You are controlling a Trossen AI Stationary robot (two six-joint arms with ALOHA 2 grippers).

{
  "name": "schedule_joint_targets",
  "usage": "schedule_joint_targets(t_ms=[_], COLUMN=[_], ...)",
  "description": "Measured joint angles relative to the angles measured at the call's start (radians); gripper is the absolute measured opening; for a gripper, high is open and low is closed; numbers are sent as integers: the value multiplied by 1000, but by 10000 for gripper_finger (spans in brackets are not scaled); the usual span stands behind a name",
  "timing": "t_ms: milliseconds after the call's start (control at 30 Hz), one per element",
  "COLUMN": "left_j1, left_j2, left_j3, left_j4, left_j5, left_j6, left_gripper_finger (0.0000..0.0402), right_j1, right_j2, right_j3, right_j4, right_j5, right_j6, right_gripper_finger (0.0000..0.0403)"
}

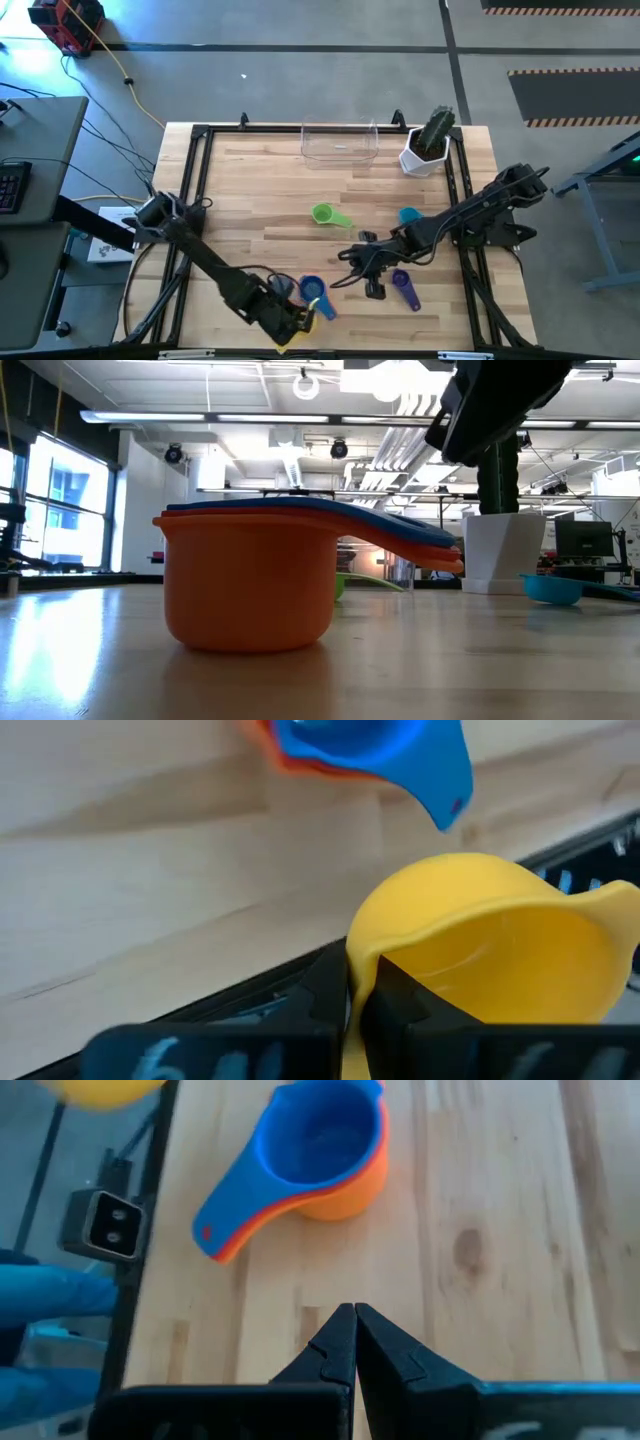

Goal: Nest measuring cups in basket
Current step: Stack the yellow measuring cup on top of the blue measuring cup

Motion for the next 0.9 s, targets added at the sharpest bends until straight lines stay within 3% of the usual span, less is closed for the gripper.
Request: schedule_joint_targets(t_ms=[267,900], left_j1=[-34,-51], left_j2=[-42,-43], left_j3=[0,-6], left_j4=[-158,-205], left_j5=[-44,-41], left_j6=[-101,-156], left_gripper_finger=[7,7], right_j1=[24,18], right_j2=[70,319], right_j3=[0,0], right_j4=[132,390], right_j5=[24,-33], right_j6=[21,94], right_gripper_finger=[0,0])
